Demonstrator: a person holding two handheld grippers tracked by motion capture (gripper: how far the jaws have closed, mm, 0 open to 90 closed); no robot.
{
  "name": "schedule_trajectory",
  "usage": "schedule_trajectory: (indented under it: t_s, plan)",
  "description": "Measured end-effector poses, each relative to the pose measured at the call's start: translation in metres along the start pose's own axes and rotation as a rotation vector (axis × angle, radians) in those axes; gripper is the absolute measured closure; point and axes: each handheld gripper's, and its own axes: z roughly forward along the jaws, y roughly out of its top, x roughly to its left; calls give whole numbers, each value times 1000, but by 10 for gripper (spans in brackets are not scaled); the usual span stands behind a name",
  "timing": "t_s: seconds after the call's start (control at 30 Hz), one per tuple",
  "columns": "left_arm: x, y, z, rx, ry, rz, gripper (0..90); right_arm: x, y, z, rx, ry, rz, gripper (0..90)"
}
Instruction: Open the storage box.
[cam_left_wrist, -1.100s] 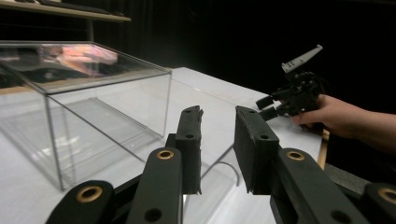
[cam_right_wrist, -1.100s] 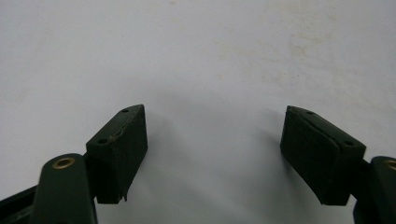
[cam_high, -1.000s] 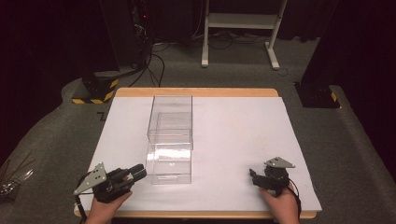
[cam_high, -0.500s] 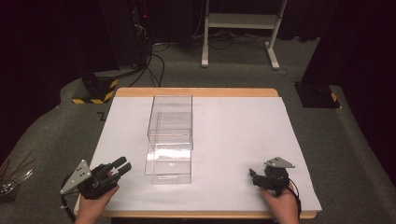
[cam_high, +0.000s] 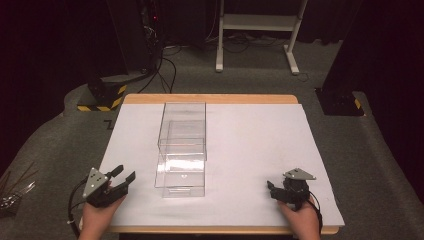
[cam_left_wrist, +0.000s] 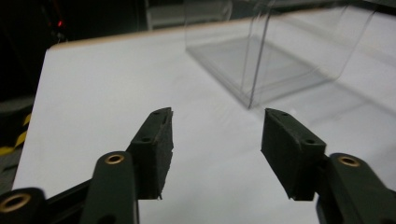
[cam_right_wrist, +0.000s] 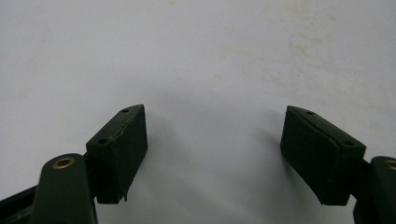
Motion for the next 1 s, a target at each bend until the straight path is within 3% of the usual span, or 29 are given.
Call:
schedule_trajectory:
  t_s: [0.1,0.27,0.37,0.43,0.5,0.63,1.0]
  plan:
    - [3,-5,9,72,38,-9,381,0,0,0,0,0,0,232]
    - [9,-10,16,154,73,-38,334,0,0,0,0,0,0,232]
    - [13,-13,22,208,74,-84,311,0,0,0,0,0,0,232]
    - [15,-12,23,233,70,-94,289,0,0,0,0,0,0,232]
    - [17,-12,30,302,42,-114,241,0,0,0,0,0,0,232]
    - [7,-11,35,336,77,-28,180,0,0,0,0,0,0,232]
    - [6,-12,34,330,76,-29,185,0,0,0,0,0,0,232]
